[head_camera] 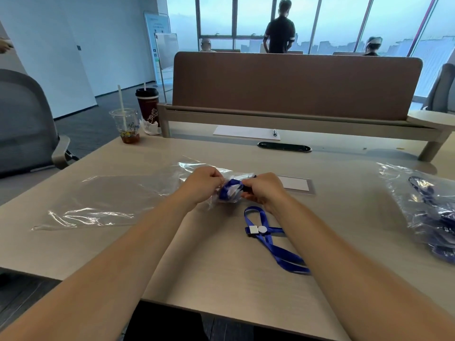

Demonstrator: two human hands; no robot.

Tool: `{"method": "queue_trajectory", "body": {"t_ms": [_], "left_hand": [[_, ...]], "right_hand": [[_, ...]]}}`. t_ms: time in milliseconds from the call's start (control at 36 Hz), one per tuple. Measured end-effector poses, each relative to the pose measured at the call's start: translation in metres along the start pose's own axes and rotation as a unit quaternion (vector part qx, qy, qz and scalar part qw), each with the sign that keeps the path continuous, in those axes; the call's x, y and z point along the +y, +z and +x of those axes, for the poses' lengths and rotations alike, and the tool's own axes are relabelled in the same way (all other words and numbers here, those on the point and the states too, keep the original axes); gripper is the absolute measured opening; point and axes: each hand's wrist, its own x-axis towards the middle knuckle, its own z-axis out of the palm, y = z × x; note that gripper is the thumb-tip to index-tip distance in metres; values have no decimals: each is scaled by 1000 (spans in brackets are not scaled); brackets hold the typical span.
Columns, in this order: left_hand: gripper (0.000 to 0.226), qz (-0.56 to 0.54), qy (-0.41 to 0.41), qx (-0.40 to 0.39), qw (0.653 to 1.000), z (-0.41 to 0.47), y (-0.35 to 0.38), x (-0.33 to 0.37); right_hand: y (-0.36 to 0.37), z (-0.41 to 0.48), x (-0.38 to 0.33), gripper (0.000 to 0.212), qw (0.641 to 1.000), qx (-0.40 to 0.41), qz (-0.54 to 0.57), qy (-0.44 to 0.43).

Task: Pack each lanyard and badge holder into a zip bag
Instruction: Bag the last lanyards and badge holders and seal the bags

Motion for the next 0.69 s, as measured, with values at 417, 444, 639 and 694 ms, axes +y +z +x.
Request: {"method": "queue_trajectory", "body": {"t_ms": [417,444,639,694], "left_hand": [[12,-82,-13,-32,996,-1,-10,5],[11,-78,-12,-29,996,-2,-10,7],[25,31,6,-35,999,-5,-16,8],[29,70,11,-64,995,-10,-18,12]], "right_hand": [[-1,-1,-3,14,996,55,-36,-63],[-1,0,-3,14,995,60,-31,-67],[-2,1,-5,17,992,90,-40,-74],[-3,0,-7,16,995,77,-14,-61]]}}
